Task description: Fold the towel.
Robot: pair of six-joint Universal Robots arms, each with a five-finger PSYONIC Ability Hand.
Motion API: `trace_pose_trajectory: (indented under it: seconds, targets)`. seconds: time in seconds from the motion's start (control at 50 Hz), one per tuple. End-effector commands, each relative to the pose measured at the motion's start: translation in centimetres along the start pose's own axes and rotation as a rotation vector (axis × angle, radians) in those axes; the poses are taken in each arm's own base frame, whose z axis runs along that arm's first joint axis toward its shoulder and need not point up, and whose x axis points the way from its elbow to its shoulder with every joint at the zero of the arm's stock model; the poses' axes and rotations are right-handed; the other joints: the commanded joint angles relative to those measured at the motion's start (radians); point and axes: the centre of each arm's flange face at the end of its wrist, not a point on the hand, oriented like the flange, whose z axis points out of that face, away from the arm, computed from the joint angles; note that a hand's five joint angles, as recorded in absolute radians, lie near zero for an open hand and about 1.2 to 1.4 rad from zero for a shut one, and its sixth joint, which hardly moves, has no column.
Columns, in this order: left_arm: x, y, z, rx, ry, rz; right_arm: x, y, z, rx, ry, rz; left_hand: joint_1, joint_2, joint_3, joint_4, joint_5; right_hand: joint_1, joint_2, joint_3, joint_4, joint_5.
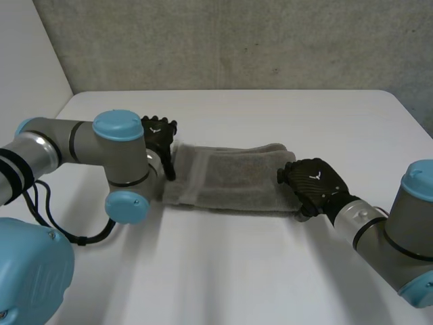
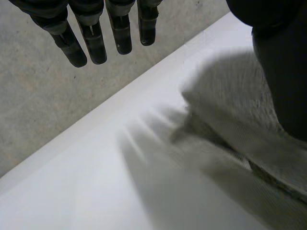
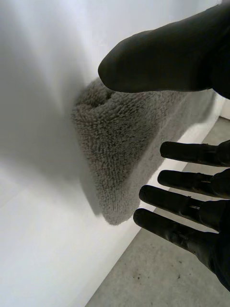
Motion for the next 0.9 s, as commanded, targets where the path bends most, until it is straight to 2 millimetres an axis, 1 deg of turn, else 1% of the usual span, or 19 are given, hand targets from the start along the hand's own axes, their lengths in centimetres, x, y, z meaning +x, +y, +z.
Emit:
trace_pose_trajectory:
  seconds: [0.02, 0.08, 0.16, 0.18, 0.2, 0.24, 0.26, 0.3, 0.32, 0.34, 0.54, 0.6, 0.64, 0.7, 0.72, 0.74, 0.76, 0.78, 0.9]
  targets:
    - [0.2, 0.0, -1.2, -0.021, 0.026, -0.024, 0.1, 1.6, 0.8, -0.016, 0.035, -0.042, 0.018, 0.004, 0.003, 0.025, 0.000, 0.014, 0.019, 0.016, 0.015, 0.008]
    - [0.5, -0.1, -1.8, -0.026, 0.038, -0.037, 0.1, 2.2, 1.0, -0.039, 0.052, -0.067, 0.015, 0.001, 0.000, 0.022, -0.003, 0.014, 0.019, 0.016, 0.015, 0.008]
    - [0.5, -0.3, -2.3, -0.030, 0.042, -0.044, 0.3, 2.4, 1.1, -0.048, 0.074, -0.081, 0.009, -0.005, -0.005, 0.016, -0.009, 0.064, 0.069, 0.066, 0.065, 0.058]
    - [0.5, -0.3, -2.5, -0.034, 0.043, -0.044, 0.4, 2.4, 1.2, -0.049, 0.082, -0.085, 0.009, -0.005, -0.005, 0.016, -0.009, 0.183, 0.188, 0.185, 0.184, 0.177]
    - [0.5, -0.3, -2.5, -0.034, 0.043, -0.044, 0.4, 2.4, 1.2, -0.049, 0.083, -0.085, 0.009, -0.005, -0.005, 0.016, -0.009, 0.184, 0.189, 0.186, 0.185, 0.178]
    - [0.4, -0.5, -2.9, -0.034, 0.045, -0.044, 0.7, 2.3, 1.4, -0.036, 0.095, -0.091, 0.006, -0.008, -0.008, 0.013, -0.012, 0.494, 0.499, 0.496, 0.495, 0.488]
    - [0.4, -0.5, -2.9, -0.034, 0.045, -0.044, 0.7, 2.3, 1.4, -0.036, 0.095, -0.091, 0.006, -0.008, -0.008, 0.013, -0.012, 0.495, 0.501, 0.497, 0.496, 0.489]
    - [0.2, -0.8, -3.2, -0.033, 0.043, -0.046, 1.0, 2.2, 1.5, -0.025, 0.108, -0.092, 0.003, -0.011, -0.011, 0.010, -0.015, 0.779, 0.784, 0.781, 0.779, 0.772]
    - [0.2, -0.8, -3.2, -0.033, 0.043, -0.046, 1.0, 2.2, 1.5, -0.025, 0.109, -0.091, 0.003, -0.011, -0.011, 0.010, -0.015, 0.780, 0.785, 0.782, 0.781, 0.774]
    - [0.1, -0.9, -3.4, -0.033, 0.043, -0.046, 1.2, 2.2, 1.5, -0.023, 0.112, -0.091, 0.003, -0.011, -0.011, 0.010, -0.015, 0.878, 0.883, 0.880, 0.879, 0.872]
    - [-0.8, -2.0, -4.6, -0.020, 0.042, -0.091, 1.4, 1.4, 1.5, -0.008, 0.118, -0.091, 0.003, -0.011, -0.011, 0.010, -0.015, 0.879, 0.884, 0.881, 0.880, 0.873]
    - [-1.1, -2.3, -4.9, -0.016, 0.052, -0.103, 1.4, 0.9, 1.2, -0.009, 0.116, -0.083, 0.003, -0.011, -0.011, 0.010, -0.015, 0.775, 0.780, 0.777, 0.776, 0.769]
    - [-1.1, -2.4, -5.1, -0.016, 0.060, -0.105, 1.5, 0.5, 1.0, -0.005, 0.114, -0.078, 0.003, -0.011, -0.011, 0.010, -0.015, 0.801, 0.806, 0.803, 0.801, 0.794]
    - [-1.1, -2.5, -5.4, -0.015, 0.076, -0.107, 1.9, -0.2, 0.8, 0.009, 0.122, -0.080, 0.003, -0.011, -0.011, 0.010, -0.015, 0.736, 0.741, 0.738, 0.737, 0.730]
    - [-1.1, -2.5, -5.6, -0.016, 0.080, -0.106, 1.9, -0.4, 0.9, 0.012, 0.121, -0.081, 0.003, -0.011, -0.011, 0.010, -0.015, 0.521, 0.526, 0.523, 0.522, 0.515]
    - [-1.1, -2.6, -5.6, -0.014, 0.080, -0.105, 1.8, -0.3, 0.8, 0.006, 0.118, -0.079, 0.003, -0.011, -0.011, 0.010, -0.015, 0.173, 0.178, 0.175, 0.174, 0.167]
    - [-1.1, -2.6, -5.6, -0.014, 0.080, -0.105, 1.8, -0.3, 0.8, 0.005, 0.118, -0.079, 0.003, -0.011, -0.011, 0.010, -0.015, 0.170, 0.175, 0.172, 0.170, 0.163]
    - [-1.1, -2.5, -5.7, -0.016, 0.080, -0.105, 1.7, 0.0, 0.7, -0.007, 0.113, -0.072, 0.003, -0.011, -0.011, 0.010, -0.015, 0.050, 0.056, 0.052, 0.051, 0.044]
    - [-1.0, -2.4, -5.8, -0.019, 0.084, -0.104, 1.1, 0.7, 0.3, -0.050, 0.084, -0.030, 0.003, -0.011, -0.011, 0.010, -0.015, -0.018, -0.013, -0.016, -0.018, -0.025]
